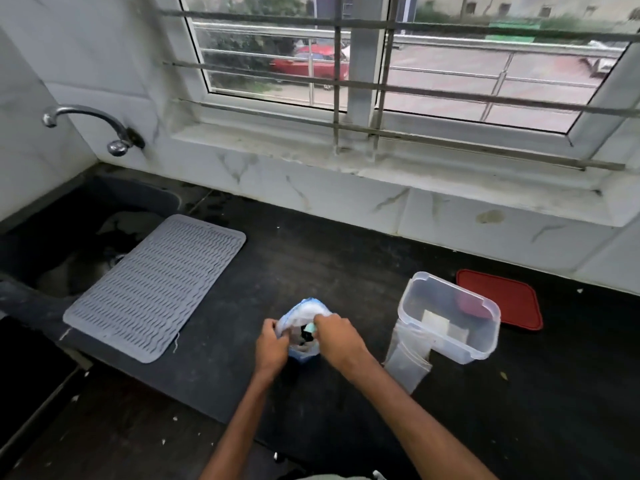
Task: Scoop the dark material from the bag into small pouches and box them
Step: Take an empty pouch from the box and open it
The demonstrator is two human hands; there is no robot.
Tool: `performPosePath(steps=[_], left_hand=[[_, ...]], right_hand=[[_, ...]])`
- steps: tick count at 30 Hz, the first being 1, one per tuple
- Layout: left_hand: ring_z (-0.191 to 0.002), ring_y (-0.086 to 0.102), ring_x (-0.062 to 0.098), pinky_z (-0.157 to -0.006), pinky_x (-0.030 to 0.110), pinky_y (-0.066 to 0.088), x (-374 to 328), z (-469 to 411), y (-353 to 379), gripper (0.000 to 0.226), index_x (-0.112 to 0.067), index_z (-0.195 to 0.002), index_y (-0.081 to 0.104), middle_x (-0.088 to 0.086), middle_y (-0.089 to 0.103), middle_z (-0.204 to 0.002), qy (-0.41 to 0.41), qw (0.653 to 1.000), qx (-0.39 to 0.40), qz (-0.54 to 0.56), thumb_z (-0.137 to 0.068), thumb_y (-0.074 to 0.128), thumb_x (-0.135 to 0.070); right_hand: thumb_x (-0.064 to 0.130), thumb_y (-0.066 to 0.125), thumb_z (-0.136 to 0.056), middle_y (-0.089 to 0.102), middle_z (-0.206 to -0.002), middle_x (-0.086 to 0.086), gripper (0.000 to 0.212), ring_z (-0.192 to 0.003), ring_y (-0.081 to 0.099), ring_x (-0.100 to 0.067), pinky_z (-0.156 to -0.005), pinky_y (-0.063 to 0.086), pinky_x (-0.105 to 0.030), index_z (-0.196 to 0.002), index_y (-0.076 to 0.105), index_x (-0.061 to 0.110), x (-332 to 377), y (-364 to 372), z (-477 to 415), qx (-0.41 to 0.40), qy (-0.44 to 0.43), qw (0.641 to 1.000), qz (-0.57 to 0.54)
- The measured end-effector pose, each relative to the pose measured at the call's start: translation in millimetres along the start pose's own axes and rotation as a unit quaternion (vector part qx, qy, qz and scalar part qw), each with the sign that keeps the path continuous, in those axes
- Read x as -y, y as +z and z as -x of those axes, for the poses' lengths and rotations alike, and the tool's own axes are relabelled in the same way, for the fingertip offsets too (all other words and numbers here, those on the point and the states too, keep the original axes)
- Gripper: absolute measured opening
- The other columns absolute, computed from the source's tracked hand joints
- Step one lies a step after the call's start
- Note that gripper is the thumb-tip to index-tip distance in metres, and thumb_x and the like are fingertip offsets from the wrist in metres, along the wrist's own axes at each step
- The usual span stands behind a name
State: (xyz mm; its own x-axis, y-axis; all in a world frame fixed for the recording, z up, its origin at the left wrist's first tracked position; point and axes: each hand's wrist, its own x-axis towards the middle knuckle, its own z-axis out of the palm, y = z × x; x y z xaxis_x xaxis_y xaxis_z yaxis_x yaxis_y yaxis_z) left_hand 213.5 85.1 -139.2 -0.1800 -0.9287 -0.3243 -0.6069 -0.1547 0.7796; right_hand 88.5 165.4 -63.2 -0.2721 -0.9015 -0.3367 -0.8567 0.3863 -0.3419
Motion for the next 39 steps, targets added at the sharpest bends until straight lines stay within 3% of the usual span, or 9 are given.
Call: performPosePath(steps=[3,7,9,13,17,24,31,37,39], left_hand=[[-0.081,0.058,0.027,-0.066,0.033,0.038,-1,-4,-10,0.015,-0.010,-0.094,0.046,0.007,0.062,-0.087,0.010,1.000,0.012,-0.001,-0.089,0.059,-0.005],[-0.095,0.063,0.032,-0.077,0.035,0.046,-3,-9,-17,0.017,-0.012,-0.104,0.054,0.011,0.067,-0.101,-0.031,0.999,0.026,-0.008,-0.088,0.054,-0.007],[-0.100,0.065,0.033,-0.082,0.035,0.049,-1,-12,-18,0.021,-0.009,-0.106,0.062,0.013,0.069,-0.105,-0.040,0.998,0.044,-0.013,-0.089,0.054,-0.020],[-0.094,0.071,0.029,-0.081,0.038,0.056,4,-19,-19,0.056,-0.008,-0.101,0.074,0.013,0.076,-0.095,-0.031,0.994,0.098,-0.023,-0.078,0.050,-0.053],[-0.098,0.070,0.029,-0.080,0.033,0.053,6,-21,-21,0.038,-0.005,-0.108,0.074,0.016,0.075,-0.101,-0.046,0.995,0.093,-0.006,-0.096,0.055,-0.035],[-0.090,0.067,0.030,-0.077,0.036,0.050,17,-21,-23,0.006,-0.009,-0.091,0.062,0.016,0.072,-0.097,-0.047,0.998,0.048,0.001,-0.087,0.065,-0.012],[-0.091,0.069,0.028,-0.075,0.031,0.049,19,-20,-26,0.021,-0.008,-0.102,0.074,0.013,0.075,-0.097,0.001,0.998,0.042,-0.043,-0.088,0.058,-0.008],[-0.078,0.072,0.024,-0.070,0.042,0.059,16,-21,-32,0.010,-0.013,-0.080,0.072,0.005,0.075,-0.077,0.000,0.992,0.099,0.075,-0.080,0.070,-0.003],[-0.079,0.072,0.021,-0.066,0.036,0.059,11,-19,-37,0.013,-0.012,-0.085,0.071,0.007,0.075,-0.083,0.012,0.985,0.137,0.103,-0.080,0.074,-0.001]], right_hand=[[0.007,0.043,-0.098,0.059,-0.128,-0.016,0.032,-0.116,0.060,-0.037,-0.095,0.047,-0.041,-0.126,0.058,0.008,0,-2,-14,-0.005,0.028,0.999,0.035],[0.002,0.043,-0.098,0.060,-0.129,-0.018,0.032,-0.117,0.060,-0.037,-0.097,0.047,-0.042,-0.126,0.059,0.004,11,4,-15,-0.003,0.040,0.997,0.068],[0.002,0.044,-0.097,0.061,-0.129,-0.018,0.032,-0.117,0.060,-0.037,-0.096,0.048,-0.041,-0.125,0.059,0.002,20,8,-16,0.007,0.044,0.997,0.068],[0.004,0.048,-0.096,0.062,-0.121,-0.020,0.027,-0.113,0.060,-0.038,-0.091,0.049,-0.042,-0.120,0.062,0.001,39,10,-19,0.015,0.024,0.999,0.018],[0.003,0.045,-0.097,0.064,-0.116,-0.020,0.026,-0.106,0.062,-0.038,-0.086,0.050,-0.043,-0.116,0.063,0.002,35,17,-21,0.002,0.029,1.000,0.000],[0.007,0.044,-0.100,0.061,-0.129,-0.016,0.031,-0.117,0.061,-0.034,-0.096,0.048,-0.040,-0.125,0.060,0.003,25,33,-18,0.040,0.060,0.993,0.093],[0.019,0.051,-0.097,0.065,-0.120,-0.016,0.029,-0.108,0.064,-0.033,-0.091,0.051,-0.040,-0.118,0.065,0.005,39,32,-26,-0.008,0.075,0.996,0.046],[0.023,0.054,-0.095,0.071,-0.107,-0.011,0.026,-0.098,0.068,-0.027,-0.087,0.054,-0.037,-0.107,0.070,0.007,32,51,-27,-0.030,0.119,0.991,-0.044],[0.026,0.055,-0.096,0.072,-0.104,-0.009,0.027,-0.094,0.070,-0.024,-0.087,0.057,-0.036,-0.107,0.070,0.008,28,58,-27,-0.040,0.142,0.985,-0.090]])
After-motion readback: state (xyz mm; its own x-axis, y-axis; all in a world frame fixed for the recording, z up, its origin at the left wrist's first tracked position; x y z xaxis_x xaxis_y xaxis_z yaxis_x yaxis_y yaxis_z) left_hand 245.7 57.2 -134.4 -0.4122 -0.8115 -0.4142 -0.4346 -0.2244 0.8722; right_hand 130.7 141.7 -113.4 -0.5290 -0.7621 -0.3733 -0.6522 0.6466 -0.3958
